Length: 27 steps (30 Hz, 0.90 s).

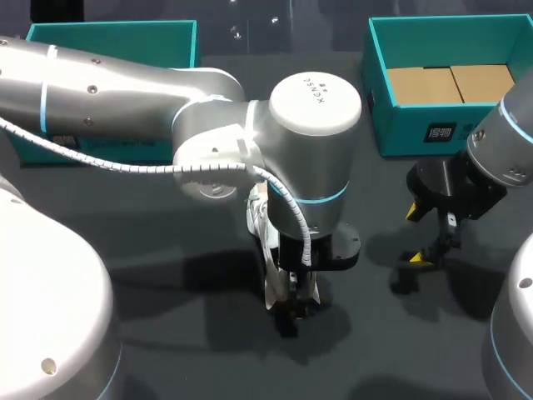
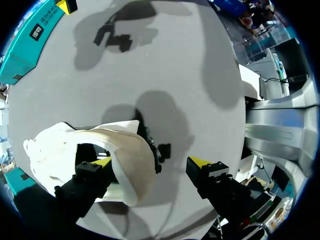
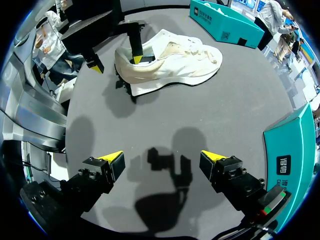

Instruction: Take the shoe out of the shoebox, open the shoe tongue, remove and reinsert the insole, then place the shoe into the shoebox

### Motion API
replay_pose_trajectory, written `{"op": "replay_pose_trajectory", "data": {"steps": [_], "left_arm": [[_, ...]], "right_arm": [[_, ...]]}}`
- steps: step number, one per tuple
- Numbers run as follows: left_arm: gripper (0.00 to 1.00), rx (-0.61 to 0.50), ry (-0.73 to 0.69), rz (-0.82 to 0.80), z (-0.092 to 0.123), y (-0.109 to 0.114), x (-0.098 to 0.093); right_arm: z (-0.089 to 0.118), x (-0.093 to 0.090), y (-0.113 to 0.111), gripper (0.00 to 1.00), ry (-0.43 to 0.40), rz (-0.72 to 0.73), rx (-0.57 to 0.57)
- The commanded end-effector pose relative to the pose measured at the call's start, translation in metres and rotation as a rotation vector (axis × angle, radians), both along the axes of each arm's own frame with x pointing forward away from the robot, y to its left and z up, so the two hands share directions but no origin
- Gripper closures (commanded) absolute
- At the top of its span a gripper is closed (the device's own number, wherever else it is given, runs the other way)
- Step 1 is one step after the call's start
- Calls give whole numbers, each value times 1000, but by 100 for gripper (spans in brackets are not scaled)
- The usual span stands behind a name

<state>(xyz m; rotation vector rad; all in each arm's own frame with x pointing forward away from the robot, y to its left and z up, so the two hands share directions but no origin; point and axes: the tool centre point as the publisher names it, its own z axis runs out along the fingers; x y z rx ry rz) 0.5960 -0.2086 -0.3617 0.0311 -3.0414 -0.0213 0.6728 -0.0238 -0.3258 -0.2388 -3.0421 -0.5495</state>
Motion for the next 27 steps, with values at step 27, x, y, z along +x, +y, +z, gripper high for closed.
{"op": "replay_pose_trajectory", "data": {"steps": [27], "left_arm": [[55, -17, -7, 65, -24, -2, 0]], "right_arm": [[0, -1, 0, 0, -3, -1, -2]]}}
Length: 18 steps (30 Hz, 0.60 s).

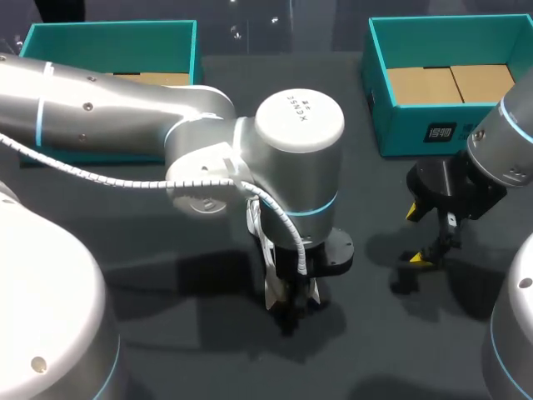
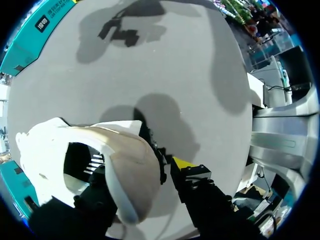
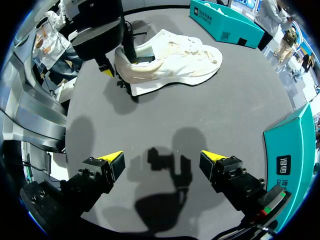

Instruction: Take the shoe out of the shoebox, open the shoe tongue, remove and reinsert the insole, then place the shoe into the shoebox

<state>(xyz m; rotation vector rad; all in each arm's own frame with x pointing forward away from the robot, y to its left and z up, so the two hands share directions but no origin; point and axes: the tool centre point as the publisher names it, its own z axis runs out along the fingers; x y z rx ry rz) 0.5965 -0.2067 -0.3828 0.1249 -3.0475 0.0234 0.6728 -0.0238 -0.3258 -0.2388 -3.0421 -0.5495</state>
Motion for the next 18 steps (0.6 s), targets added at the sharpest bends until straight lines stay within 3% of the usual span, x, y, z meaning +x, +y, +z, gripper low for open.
{"op": "replay_pose_trajectory", "data": {"steps": [1, 10, 12, 13, 18], "left_arm": [[56, 11, 6, 4, -4, -4, 0], [74, 24, 13, 26, -6, -7, 1], [86, 29, 9, 38, -5, -7, 1], [100, 30, 9, 38, -5, -8, 1], [100, 32, 10, 38, -2, -8, 0]], "right_arm": [[0, -1, 0, 0, -3, -1, -2], [0, -1, 0, 0, -3, -1, -2], [0, -1, 0, 0, -3, -1, -2], [0, -1, 0, 0, -3, -1, -2], [0, -1, 0, 0, -3, -1, -2]]}}
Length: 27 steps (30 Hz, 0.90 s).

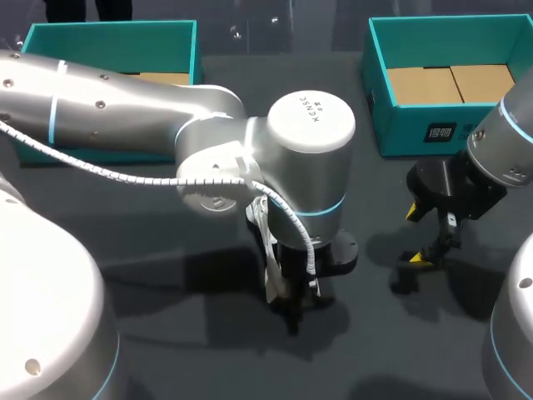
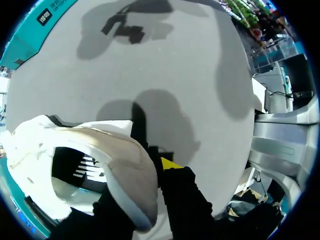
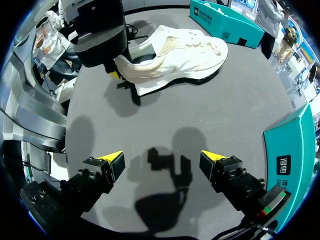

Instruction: Take the shoe out of the shoebox, open the shoe tongue, remove and reinsert the insole, then place the shoe into the shoebox

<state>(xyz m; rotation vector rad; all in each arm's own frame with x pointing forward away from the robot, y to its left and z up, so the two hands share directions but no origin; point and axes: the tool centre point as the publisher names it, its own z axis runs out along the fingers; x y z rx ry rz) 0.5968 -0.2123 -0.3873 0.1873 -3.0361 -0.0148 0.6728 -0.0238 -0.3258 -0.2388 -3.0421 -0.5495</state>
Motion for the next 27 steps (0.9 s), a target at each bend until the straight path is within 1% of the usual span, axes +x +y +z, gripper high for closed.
{"op": "replay_pose_trajectory", "data": {"steps": [1, 5, 10, 15, 21, 25, 27], "left_arm": [[100, 7, 2, -3, 3, -2, 1], [100, 15, 9, -10, 15, 0, 4], [100, 37, 17, -7, 44, 6, 12], [100, 44, 43, -41, 89, 18, 26], [100, 34, 72, -103, 149, 38, 50], [100, 50, 53, -97, 181, 54, 68], [100, 65, 48, -98, 192, 61, 76]], "right_arm": [[0, -1, 0, 0, -3, -1, -2], [0, -1, 0, 0, -3, -1, -2], [0, -1, 0, 0, -3, -1, -2], [0, -1, 0, 0, -3, -1, -2], [0, -1, 0, 0, -3, -1, -2], [0, -1, 0, 0, -3, -1, -2], [0, -1, 0, 0, -3, -1, -2]]}}
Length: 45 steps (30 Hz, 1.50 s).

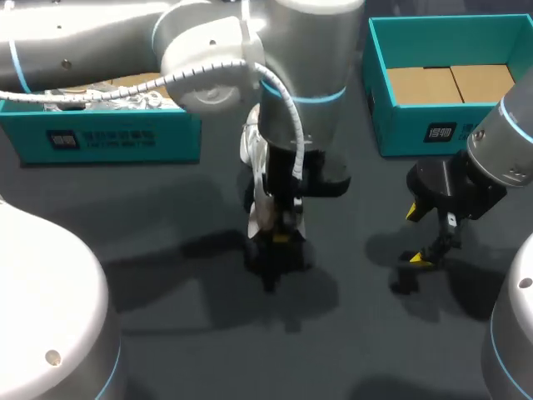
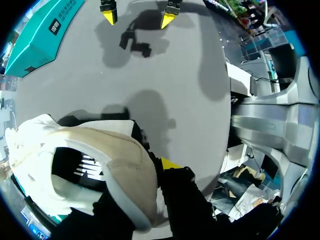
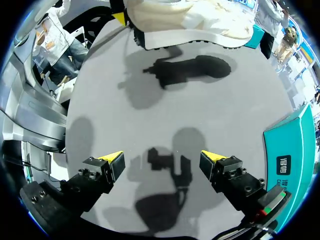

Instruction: Take the shoe out of the shoebox, open the shoe tongue, remove and reinsert the insole, then place the shoe into the shoebox

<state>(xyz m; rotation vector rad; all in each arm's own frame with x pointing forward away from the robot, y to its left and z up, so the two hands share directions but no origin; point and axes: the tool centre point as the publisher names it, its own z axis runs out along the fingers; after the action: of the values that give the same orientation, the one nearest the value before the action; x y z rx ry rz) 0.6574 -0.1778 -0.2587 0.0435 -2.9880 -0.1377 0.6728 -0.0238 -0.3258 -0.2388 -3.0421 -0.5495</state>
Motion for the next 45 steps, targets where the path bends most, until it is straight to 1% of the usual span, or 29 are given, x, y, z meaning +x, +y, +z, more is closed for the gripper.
{"op": "replay_pose_trajectory", "data": {"steps": [1, 3, 4, 19, 20, 22, 26, 28, 32, 36, 38, 40, 42, 45], "left_arm": [[100, -7, -19, 5, 72, 33, 22], [100, 1, -33, -16, 83, 41, 31], [100, 24, -65, -6, 92, 47, 39], [100, 24, -65, -6, 92, 47, 39], [100, 16, -46, -16, 90, 47, 38], [100, 4, -49, -39, 95, 55, 42], [100, -27, -28, -43, 112, 83, 66], [100, -22, -26, -48, 117, 98, 78], [100, -46, -13, -33, 127, 133, 103], [100, -42, -19, -26, 133, 169, 130], [100, -37, -27, -22, 136, 189, 146], [100, -1, -26, -34, 139, 212, 164], [100, 52, -40, 51, 139, 236, 183], [100, 52, -40, 51, 139, 236, 183]], "right_arm": [[0, -1, 0, 0, -3, -1, -2], [0, -1, 0, 0, -3, -1, -2], [0, -1, 0, 0, -3, -1, -2], [0, -1, 0, 0, -3, -1, -2], [0, -1, 0, 0, -3, -1, -2], [0, -1, 0, 0, -3, -1, -2], [0, -1, 0, 0, -3, -1, -2], [0, -1, 0, 0, -3, -1, -2], [0, -1, 0, 0, -3, -1, -2], [0, -1, 0, 0, -3, -1, -2], [0, -1, 0, 0, -3, -1, -2], [0, -1, 0, 0, -3, -1, -2], [0, -1, 0, 0, -3, -1, -2], [0, -1, 0, 0, -3, -1, -2]]}}
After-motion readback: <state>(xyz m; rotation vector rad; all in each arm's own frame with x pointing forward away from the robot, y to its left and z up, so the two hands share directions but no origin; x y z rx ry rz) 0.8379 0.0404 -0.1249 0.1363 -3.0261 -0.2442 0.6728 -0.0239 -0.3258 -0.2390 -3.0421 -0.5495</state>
